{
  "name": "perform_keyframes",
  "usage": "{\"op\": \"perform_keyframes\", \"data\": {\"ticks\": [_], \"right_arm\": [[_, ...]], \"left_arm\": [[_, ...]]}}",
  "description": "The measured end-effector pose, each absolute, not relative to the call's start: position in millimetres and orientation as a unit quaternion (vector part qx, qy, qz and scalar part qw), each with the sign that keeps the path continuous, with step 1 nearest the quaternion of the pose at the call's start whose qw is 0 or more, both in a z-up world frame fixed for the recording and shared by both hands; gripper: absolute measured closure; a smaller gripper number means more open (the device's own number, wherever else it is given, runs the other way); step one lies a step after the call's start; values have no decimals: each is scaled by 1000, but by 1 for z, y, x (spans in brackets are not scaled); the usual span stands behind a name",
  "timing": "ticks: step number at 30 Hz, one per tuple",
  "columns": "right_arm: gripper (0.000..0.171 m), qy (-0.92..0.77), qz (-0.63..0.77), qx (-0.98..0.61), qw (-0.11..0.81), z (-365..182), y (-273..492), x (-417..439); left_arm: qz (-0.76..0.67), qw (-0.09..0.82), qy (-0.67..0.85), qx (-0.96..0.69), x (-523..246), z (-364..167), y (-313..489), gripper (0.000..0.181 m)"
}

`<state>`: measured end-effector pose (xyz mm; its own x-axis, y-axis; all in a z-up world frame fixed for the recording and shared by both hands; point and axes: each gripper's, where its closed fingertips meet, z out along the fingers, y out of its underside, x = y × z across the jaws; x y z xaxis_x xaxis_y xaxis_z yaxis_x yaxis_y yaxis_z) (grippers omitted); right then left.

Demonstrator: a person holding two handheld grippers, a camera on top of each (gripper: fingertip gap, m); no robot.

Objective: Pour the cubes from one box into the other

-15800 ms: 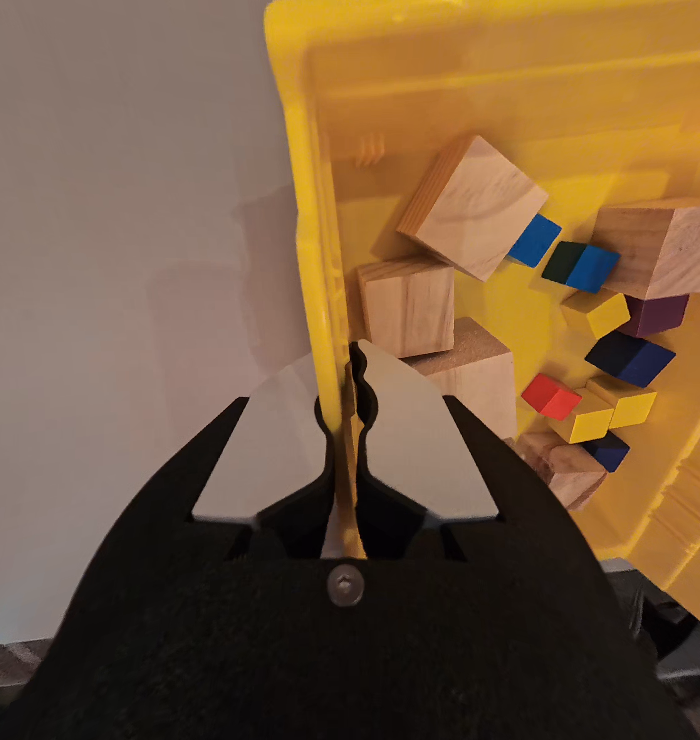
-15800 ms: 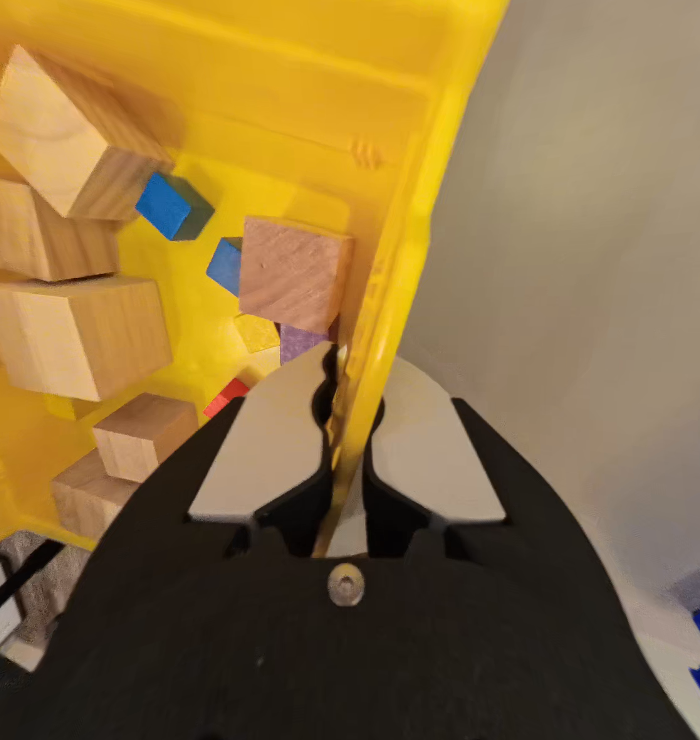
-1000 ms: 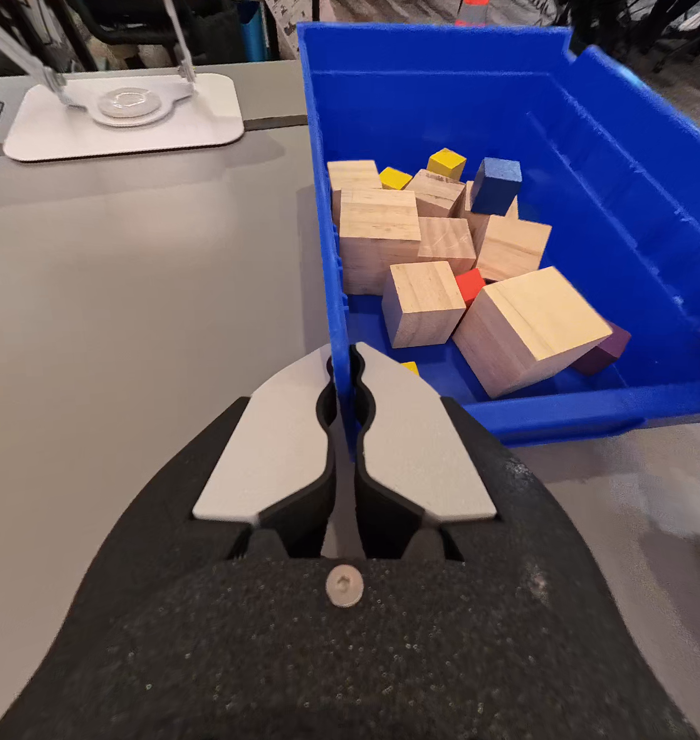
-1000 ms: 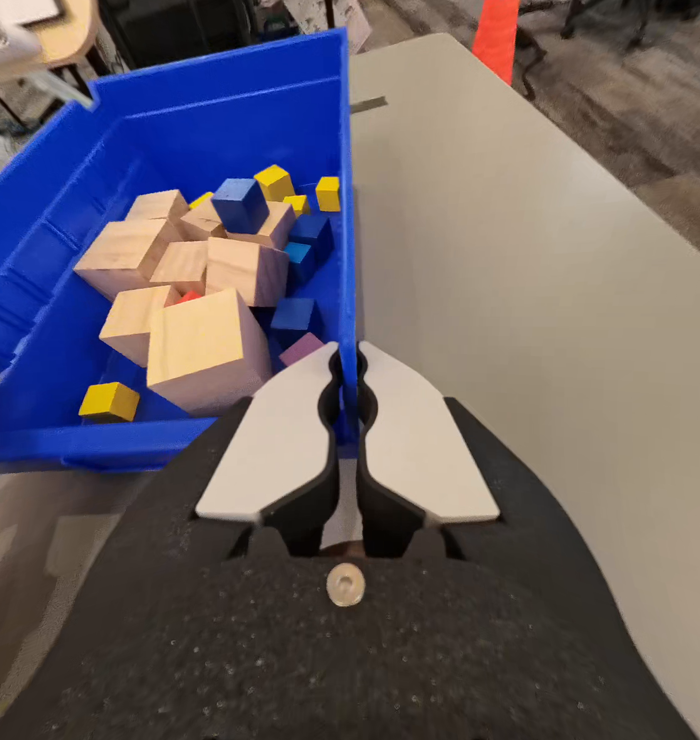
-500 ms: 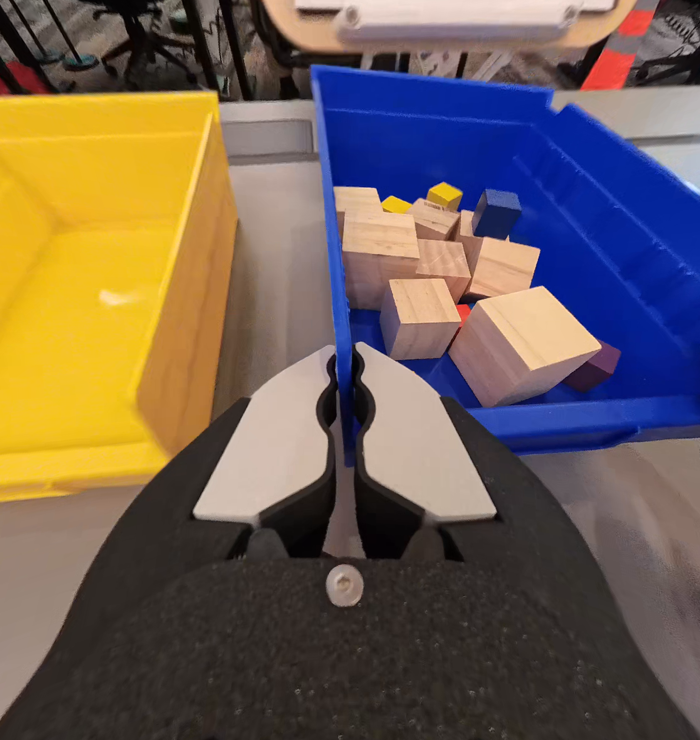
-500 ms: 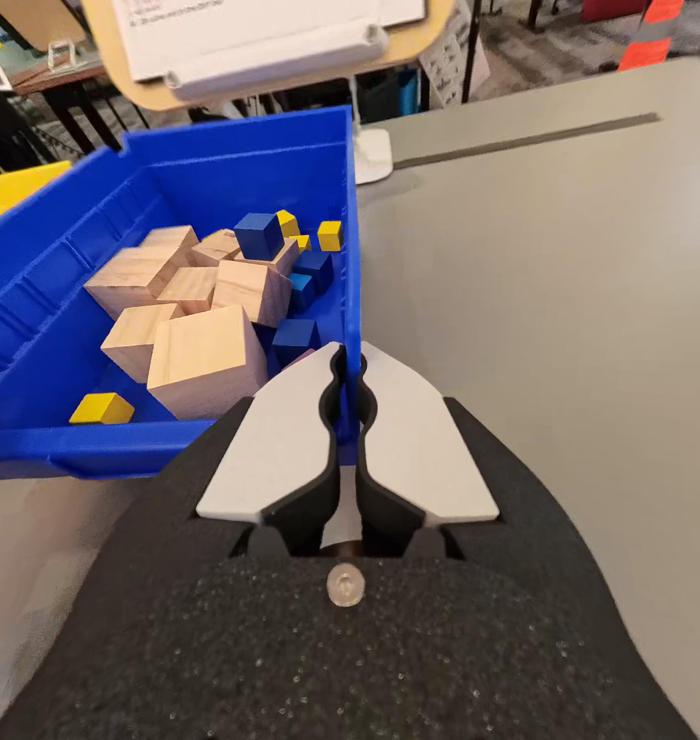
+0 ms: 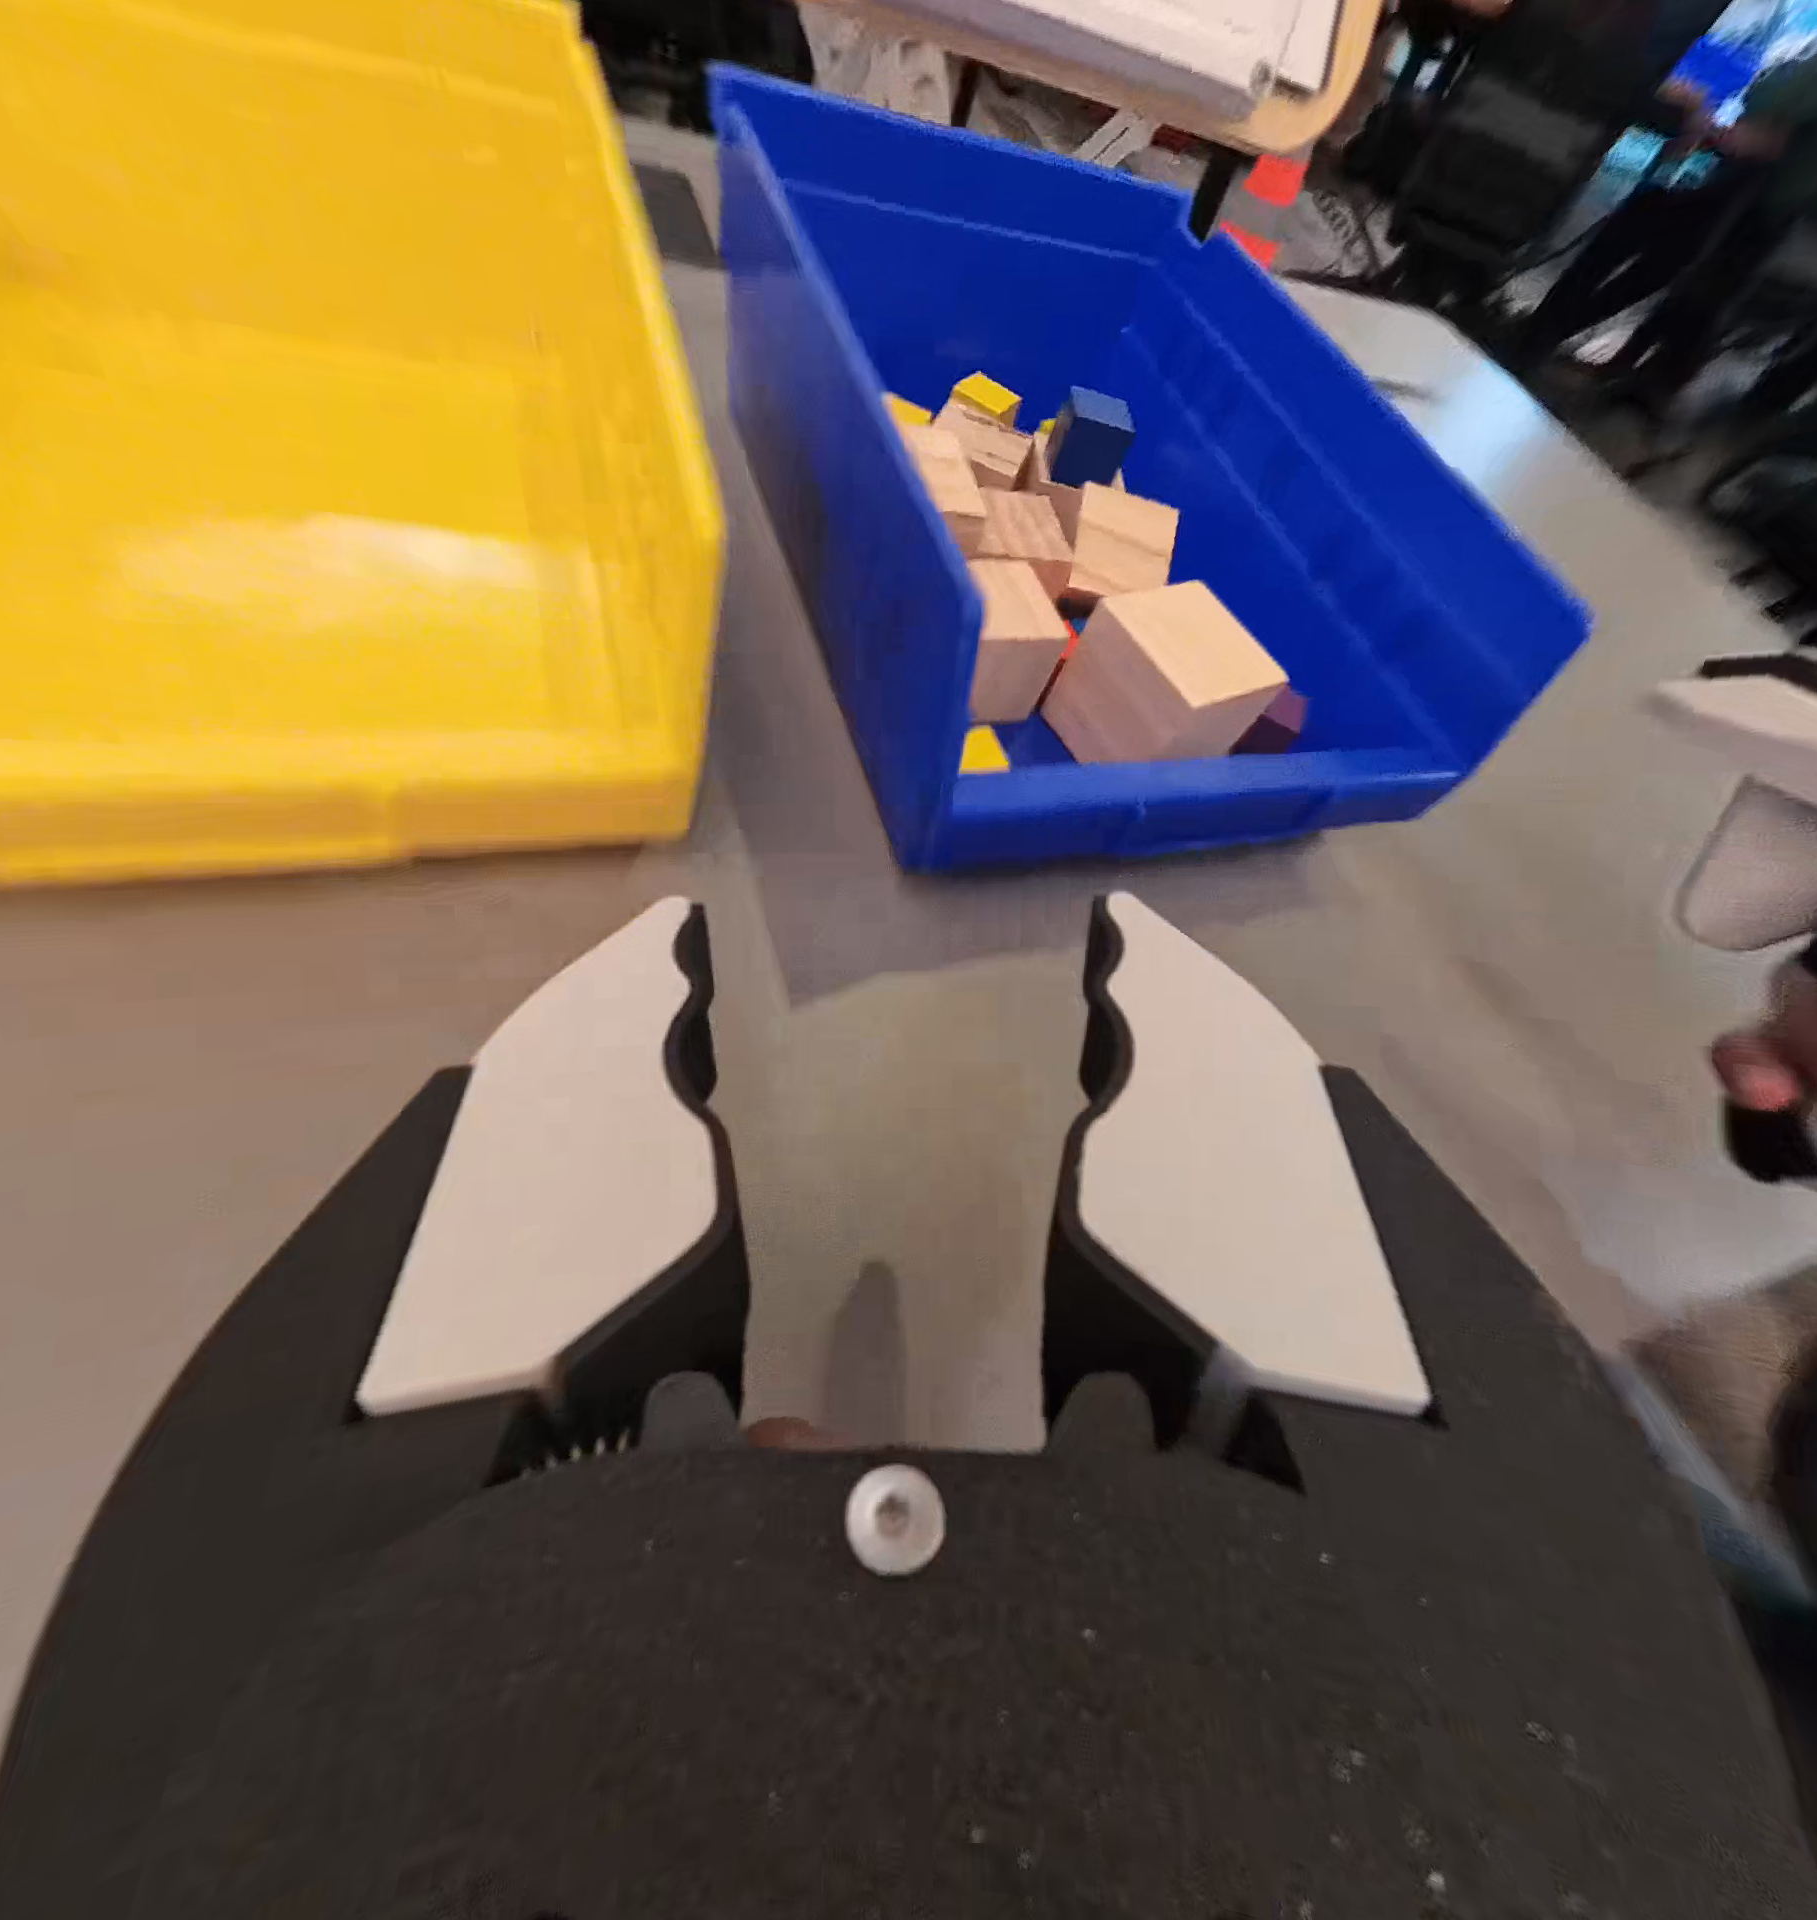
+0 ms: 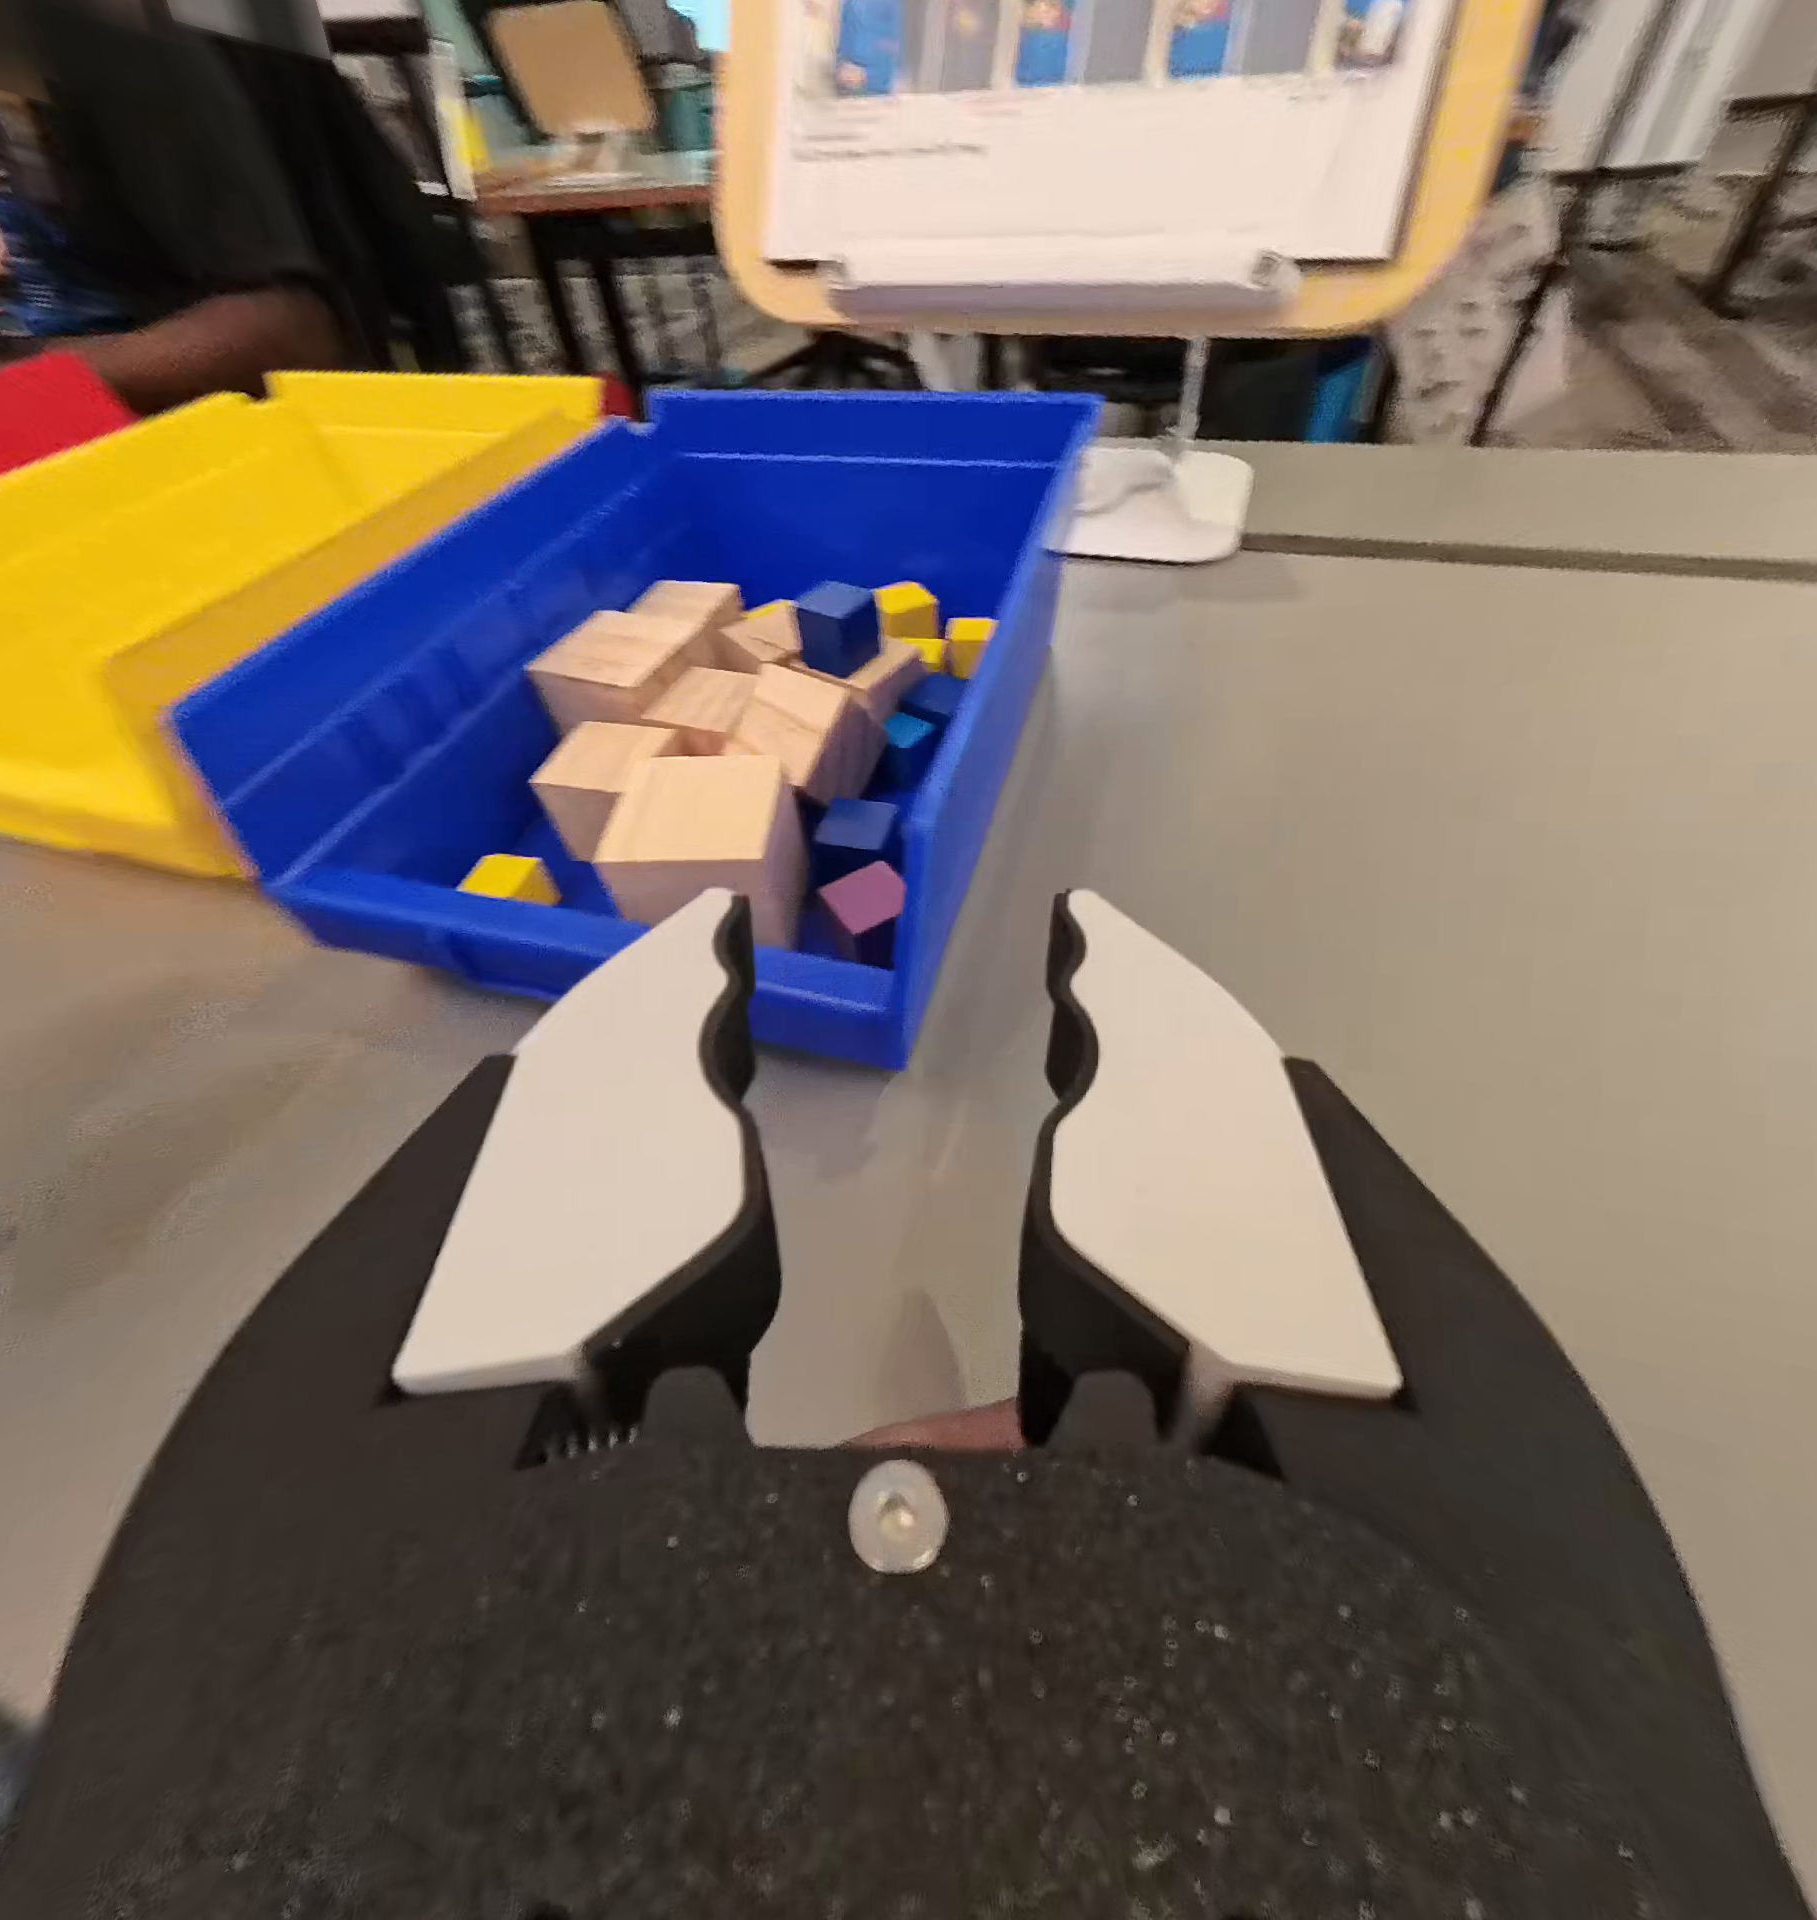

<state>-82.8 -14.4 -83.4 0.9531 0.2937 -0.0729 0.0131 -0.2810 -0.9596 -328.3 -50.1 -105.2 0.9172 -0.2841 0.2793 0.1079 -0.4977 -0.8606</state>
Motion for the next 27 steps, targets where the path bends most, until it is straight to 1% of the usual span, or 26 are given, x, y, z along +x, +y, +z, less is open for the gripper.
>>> {"op": "perform_keyframes", "data": {"ticks": [1, 3, 5, 7, 10, 13, 14, 15, 16, 17, 18, 22, 25, 27], "right_arm": [[118, -120, 142, -789, 586, -79, -20, -90], [116, -173, 186, -789, 560, -76, -32, -111], [116, -226, 200, -782, 545, -76, -42, -134], [117, -260, 197, -765, 556, -75, -50, -155], [117, -299, 245, -744, 545, -78, -67, -200], [116, -312, 298, -745, 508, -87, -84, -240], [116, -312, 309, -748, 497, -90, -89, -250], [116, -311, 316, -752, 489, -94, -93, -259], [116, -308, 320, -755, 482, -97, -96, -268], [116, -304, 320, -760, 477, -101, -98, -275], [116, -294, 314, -768, 474, -104, -98, -280], [116, -243, 261, -789, 500, -116, -83, -297], [112, -235, 232, -800, 500, -126, -70, -317], [113, -230, 233, -805, 495, -129, -66, -334]], "left_arm": [[-206, 487, 30, -848, -348, -106, -62, 112], [-165, 482, -5, -860, -405, -114, -73, 109], [-91, 507, -32, -856, -470, -113, -65, 112], [-54, 519, -33, -853, -513, -112, -45, 114], [-66, 503, 5, -862, -525, -115, -1, 110], [-51, 506, 10, -861, -536, -118, 51, 108], [-57, 501, 0, -863, -538, -121, 65, 110], [-68, 490, 1, -869, -538, -126, 75, 124], [-85, 471, -3, -878, -537, -132, 78, 142], [-101, 457, -25, -883, -540, -135, 78, 168], [-108, 456, -37, -883, -541, -135, 75, 176], [-41, 456, -16, -889, -542, -135, 33, 178], [-34, 451, -49, -890, -545, -136, -13, 178], [-50, 448, -100, -887, -548, -135, -45, 177]]}}
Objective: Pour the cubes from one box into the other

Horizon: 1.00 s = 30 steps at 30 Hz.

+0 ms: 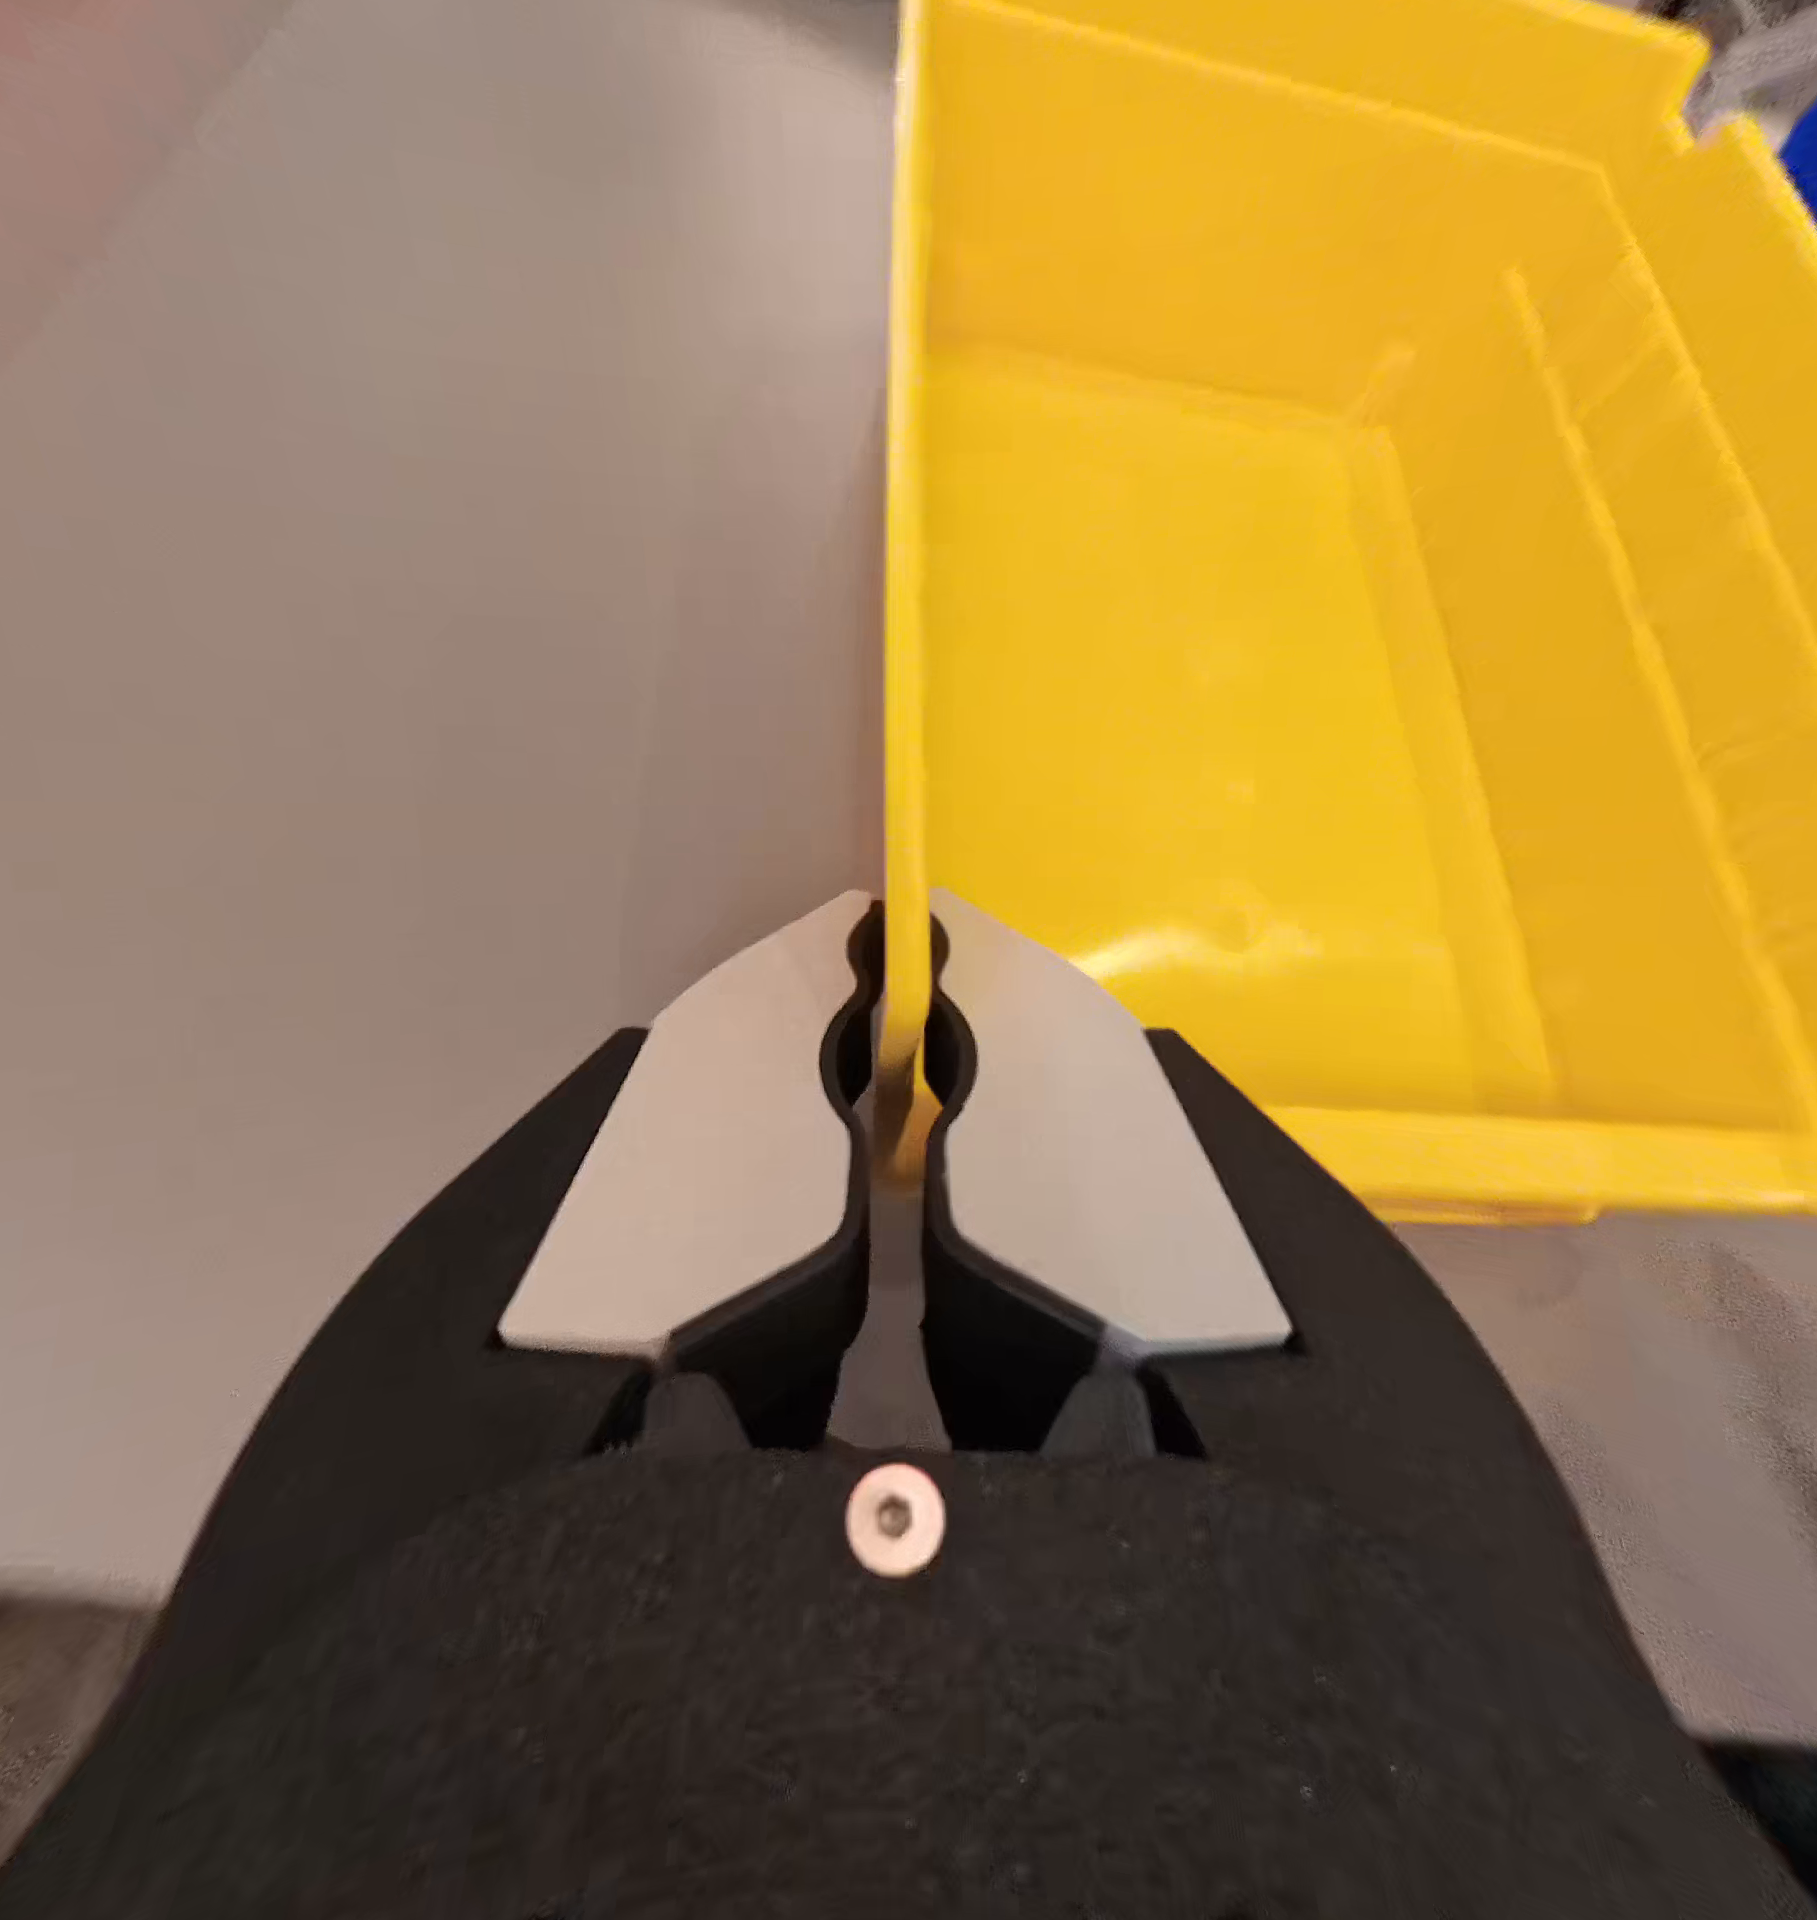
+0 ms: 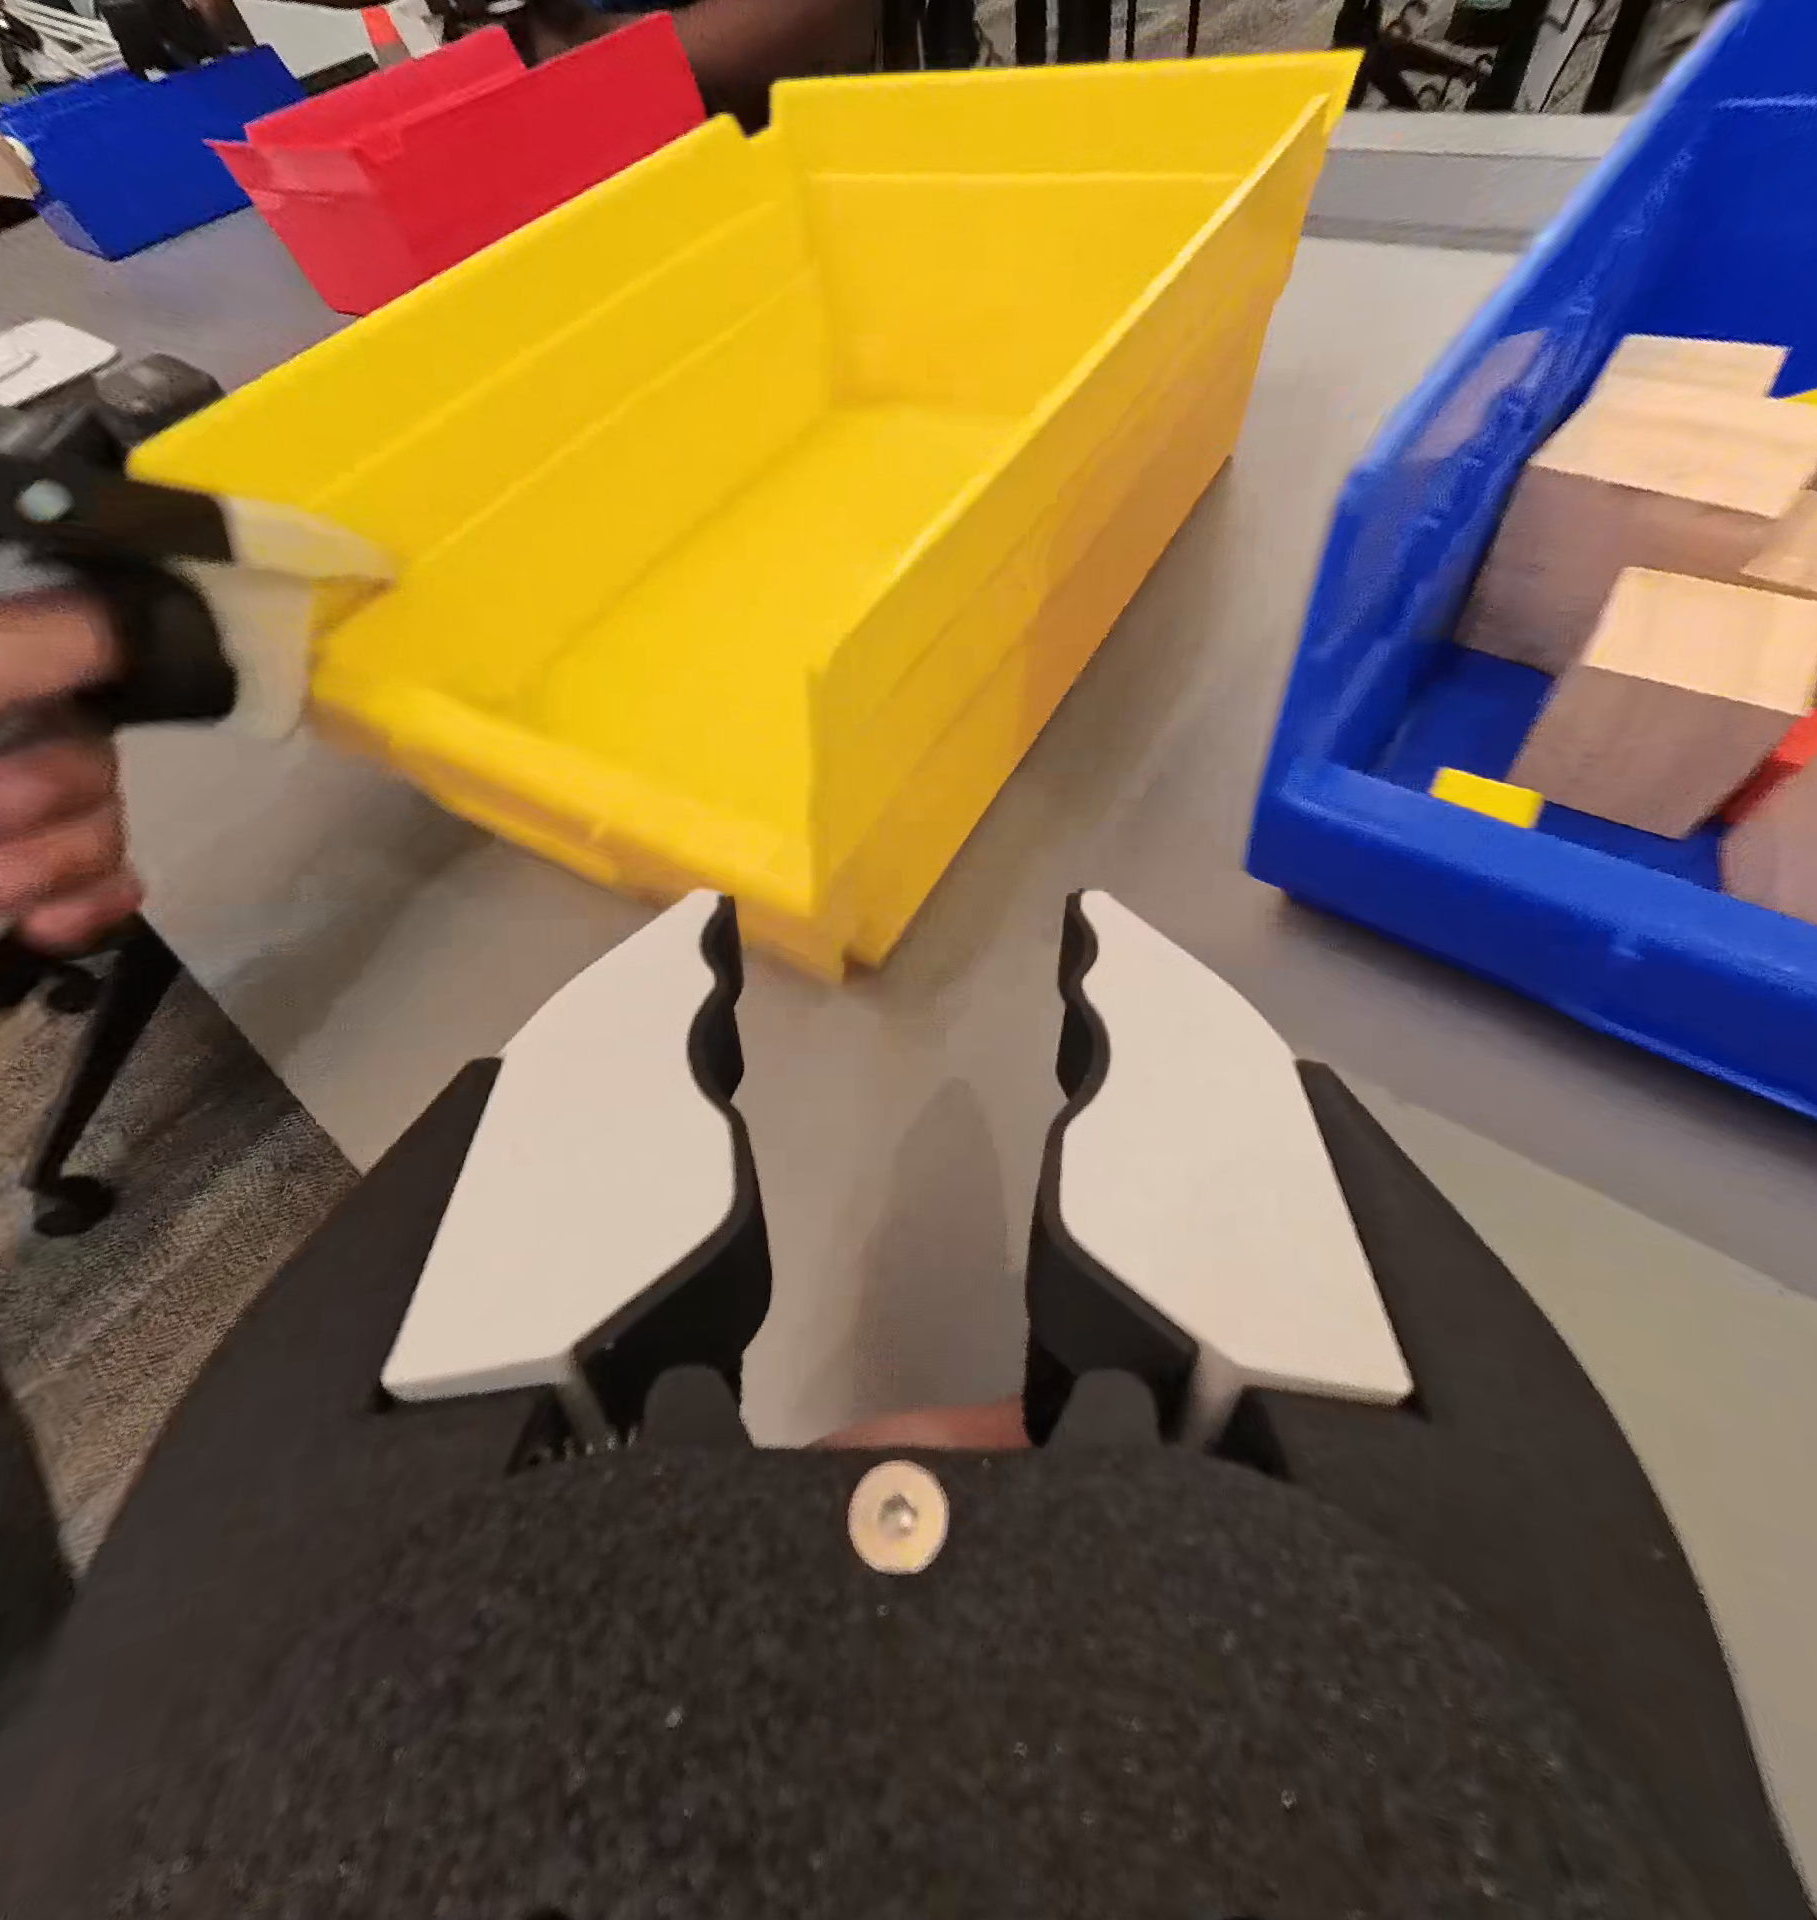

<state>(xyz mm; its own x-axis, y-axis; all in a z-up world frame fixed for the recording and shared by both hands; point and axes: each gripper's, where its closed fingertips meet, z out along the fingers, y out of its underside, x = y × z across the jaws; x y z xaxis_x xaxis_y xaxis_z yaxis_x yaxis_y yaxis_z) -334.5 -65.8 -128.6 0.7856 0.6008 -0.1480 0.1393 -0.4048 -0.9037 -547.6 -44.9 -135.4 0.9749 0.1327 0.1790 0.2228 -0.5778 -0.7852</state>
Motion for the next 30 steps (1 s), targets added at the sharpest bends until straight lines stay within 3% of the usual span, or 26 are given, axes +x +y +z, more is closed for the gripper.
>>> {"op": "perform_keyframes", "data": {"ticks": [3, 4, 7, 10, 17, 23, 26, 30], "right_arm": [[120, -233, 241, -802, 495, -126, -68, -362], [138, -245, 242, -798, 494, -125, -72, -369], [159, -236, 191, -810, 502, -125, -68, -359], [166, -230, 152, -814, 511, -115, -70, -349], [167, -200, 119, -702, 673, 33, -77, -287], [166, -147, 17, -686, 713, 115, -51, -143], [167, -107, -7, -713, 693, 111, -31, -50], [168, -57, -40, -754, 653, 78, -2, 82]], "left_arm": [[-24, 446, -135, -884, -548, -135, -89, 177], [-20, 448, -140, -883, -545, -135, -100, 177], [3, 461, -148, -875, -537, -131, -126, 177], [36, 498, -135, -856, -525, -106, -140, 176], [31, 633, -93, -768, -469, 11, -134, 178], [-53, 654, -12, -754, -333, 74, -64, 178], [-86, 646, 17, -758, -241, 75, -30, 178], [-110, 605, 61, -787, -105, 30, 2, 176]]}}
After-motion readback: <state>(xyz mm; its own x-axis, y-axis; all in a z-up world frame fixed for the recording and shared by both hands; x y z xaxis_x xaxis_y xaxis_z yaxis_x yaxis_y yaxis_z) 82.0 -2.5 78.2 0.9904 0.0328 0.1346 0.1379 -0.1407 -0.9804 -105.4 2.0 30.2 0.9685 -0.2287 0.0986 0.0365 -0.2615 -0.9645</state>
